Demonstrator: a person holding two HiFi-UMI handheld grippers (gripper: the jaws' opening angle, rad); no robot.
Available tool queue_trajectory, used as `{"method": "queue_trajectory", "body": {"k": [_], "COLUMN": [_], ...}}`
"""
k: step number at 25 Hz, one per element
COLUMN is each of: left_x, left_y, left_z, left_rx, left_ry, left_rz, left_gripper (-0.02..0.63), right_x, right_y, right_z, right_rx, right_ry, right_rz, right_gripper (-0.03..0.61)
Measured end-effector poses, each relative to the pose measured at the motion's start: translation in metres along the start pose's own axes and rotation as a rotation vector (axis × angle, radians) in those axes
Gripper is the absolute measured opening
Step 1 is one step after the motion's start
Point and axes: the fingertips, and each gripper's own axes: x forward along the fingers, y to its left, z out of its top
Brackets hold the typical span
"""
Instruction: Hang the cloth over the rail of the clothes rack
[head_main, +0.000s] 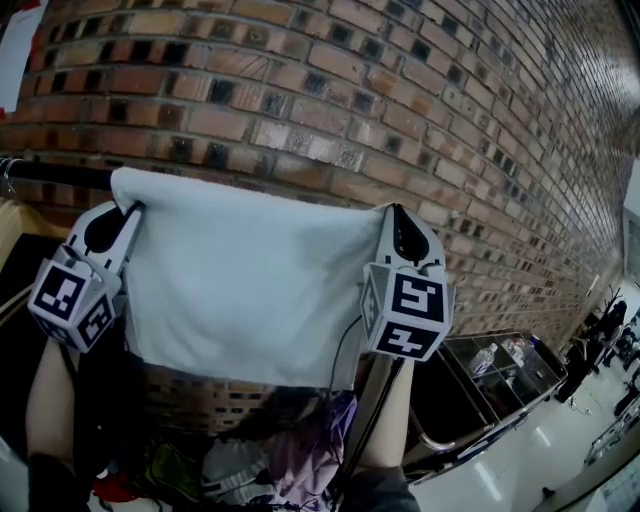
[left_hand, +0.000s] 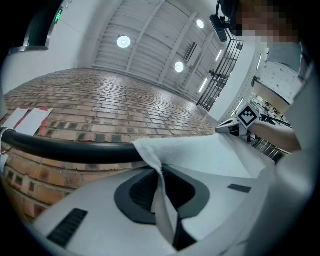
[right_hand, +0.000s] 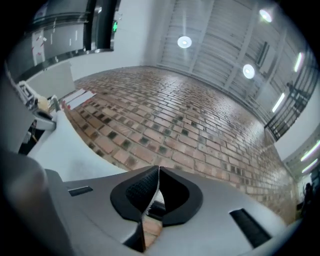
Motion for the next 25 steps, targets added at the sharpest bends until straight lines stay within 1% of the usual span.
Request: {"method": "queue_trajectory", "body": {"k": [2,3,4,8,11,14,16,17,18,19,22,25], "left_x": [0.001,0.001,0.001,-0.004,-0.005,-0.005,-0.004,-0.004,-0.004,-0.004,-0.003,-0.009], "left_y": [0.001,0.001,0.0,-0.001,-0.002,-0.002,-0.001,0.0,0.001,0.001,-0.001,-0.001], "left_z": [-0.001,-0.001,0.0,0.003,0.004,0.003,0.001,0.0,0.0,0.0,0.002,0.006], "left_rx": [0.005,0.006,0.006,0.002,0.008,0.015,0.013,0.007,0.0,-0.007,-0.001,0.022], "left_ry": [-0.002,-0.002,-0.003,-0.005,-0.008,-0.013,-0.02,-0.023,-0.026,-0.027,-0.023,-0.035], "left_rz": [0.0,-0.001,-0.002,-0.004,-0.007,-0.007,0.0,0.002,0.002,0.001,-0.001,0.026], "left_gripper": [0.046,0.046,0.046,0.046,0.048,0.048,0.048,0.048,0.048,0.046,0.046,0.048], "right_x": [-0.003,-0.005,-0.008,-0.02,-0.03,-0.039,-0.047,-0.051,-0.054,-0.055,-0.044,-0.031], "right_y": [-0.007,-0.011,-0.016,-0.031,-0.033,-0.038,-0.051,-0.06,-0.067,-0.07,-0.061,-0.04], "right_z": [-0.003,-0.005,-0.008,-0.028,-0.035,-0.039,-0.043,-0.044,-0.045,-0.044,-0.038,-0.027], "right_rx": [0.14,0.197,0.232,0.26,0.286,0.29,0.285,0.272,0.256,0.242,0.19,0.081], "right_ry": [-0.03,-0.038,-0.036,0.003,-0.007,-0.031,-0.054,-0.065,-0.071,-0.072,-0.061,-0.043], "right_rz": [0.037,0.048,0.051,0.032,0.028,-0.013,-0.09,-0.131,-0.15,-0.142,-0.04,0.054], "right_gripper": [0.035,0.035,0.035,0.038,0.038,0.038,0.039,0.026,0.026,0.026,0.028,0.048]}}
